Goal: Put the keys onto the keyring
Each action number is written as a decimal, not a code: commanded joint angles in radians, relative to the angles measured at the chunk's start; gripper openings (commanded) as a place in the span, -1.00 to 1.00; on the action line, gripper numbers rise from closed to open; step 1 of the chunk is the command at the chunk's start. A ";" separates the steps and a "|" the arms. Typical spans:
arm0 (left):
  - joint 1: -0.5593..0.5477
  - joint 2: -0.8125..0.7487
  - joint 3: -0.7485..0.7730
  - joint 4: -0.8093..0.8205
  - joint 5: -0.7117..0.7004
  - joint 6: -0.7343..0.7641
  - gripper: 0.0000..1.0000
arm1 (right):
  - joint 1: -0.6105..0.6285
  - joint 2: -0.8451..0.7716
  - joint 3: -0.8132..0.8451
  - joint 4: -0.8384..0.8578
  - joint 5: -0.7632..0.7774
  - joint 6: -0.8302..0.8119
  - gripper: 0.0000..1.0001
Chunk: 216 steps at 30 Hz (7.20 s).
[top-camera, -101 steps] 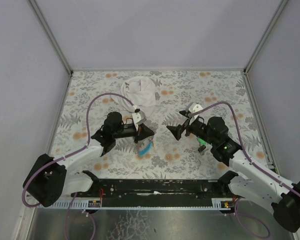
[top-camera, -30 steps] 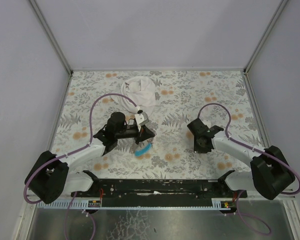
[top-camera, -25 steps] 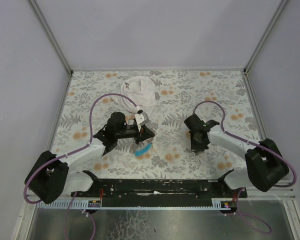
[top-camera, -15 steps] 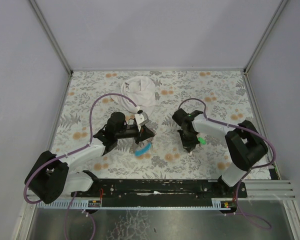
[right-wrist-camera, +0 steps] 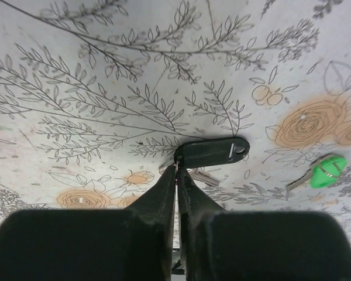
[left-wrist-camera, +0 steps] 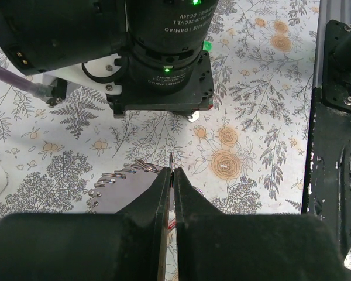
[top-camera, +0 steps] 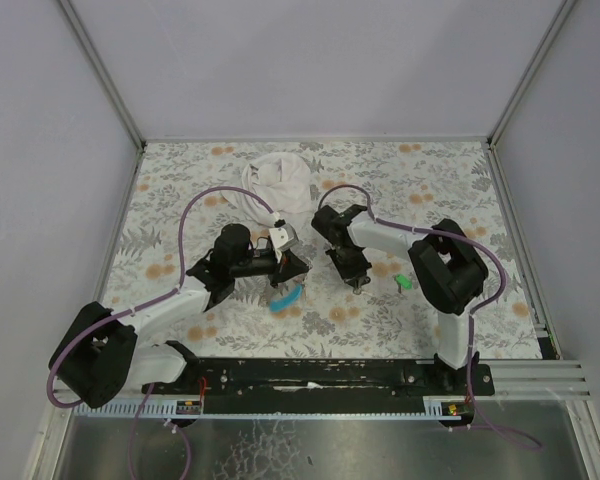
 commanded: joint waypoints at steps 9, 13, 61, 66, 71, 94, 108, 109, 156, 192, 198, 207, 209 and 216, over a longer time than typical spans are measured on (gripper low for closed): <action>-0.010 -0.012 0.014 0.024 0.002 0.015 -1.00 | 0.016 -0.246 -0.122 0.171 0.036 -0.029 -0.46; -0.011 -0.009 0.013 0.029 0.004 0.013 -1.00 | 0.016 -0.395 -0.298 0.347 0.018 -0.035 -0.45; -0.013 0.012 0.009 0.055 0.011 0.005 -1.00 | 0.138 -0.631 -0.935 1.246 0.265 -0.083 -0.54; -0.013 0.011 0.010 0.054 0.011 0.004 -1.00 | 0.142 -0.646 -0.935 1.249 0.271 -0.085 -0.54; -0.013 0.012 0.010 0.053 0.013 0.005 -1.00 | 0.144 -0.651 -0.928 1.249 0.272 -0.088 -0.53; -0.013 0.013 0.011 0.051 0.015 0.005 -1.00 | 0.148 -0.597 -0.918 1.266 0.277 -0.082 -0.61; -0.014 0.013 0.013 0.049 0.014 0.005 -1.00 | 0.147 -0.601 -0.921 1.268 0.280 -0.082 -0.90; -0.014 0.013 0.012 0.049 0.013 0.007 -1.00 | 0.147 -0.612 -0.920 1.263 0.277 -0.083 -0.97; -0.016 -0.044 -0.027 0.105 0.074 0.006 -1.00 | 0.144 -0.753 -0.461 0.537 -0.015 -0.494 -1.00; -0.036 0.009 -0.004 0.097 0.200 0.033 -1.00 | 0.145 -0.846 -0.559 0.754 -0.477 -0.799 -1.00; -0.036 0.007 -0.009 0.110 0.196 0.027 -1.00 | 0.144 -0.831 -0.568 0.793 -0.479 -0.783 -1.00; -0.036 -0.001 -0.016 0.119 0.194 0.028 -1.00 | 0.144 -0.822 -0.571 0.814 -0.473 -0.765 -1.00; -0.036 -0.003 -0.017 0.119 0.193 0.029 -1.00 | 0.145 -0.816 -0.570 0.812 -0.471 -0.763 -1.00; -0.036 -0.009 -0.019 0.116 0.189 0.031 -1.00 | 0.144 -0.815 -0.565 0.798 -0.460 -0.754 -1.00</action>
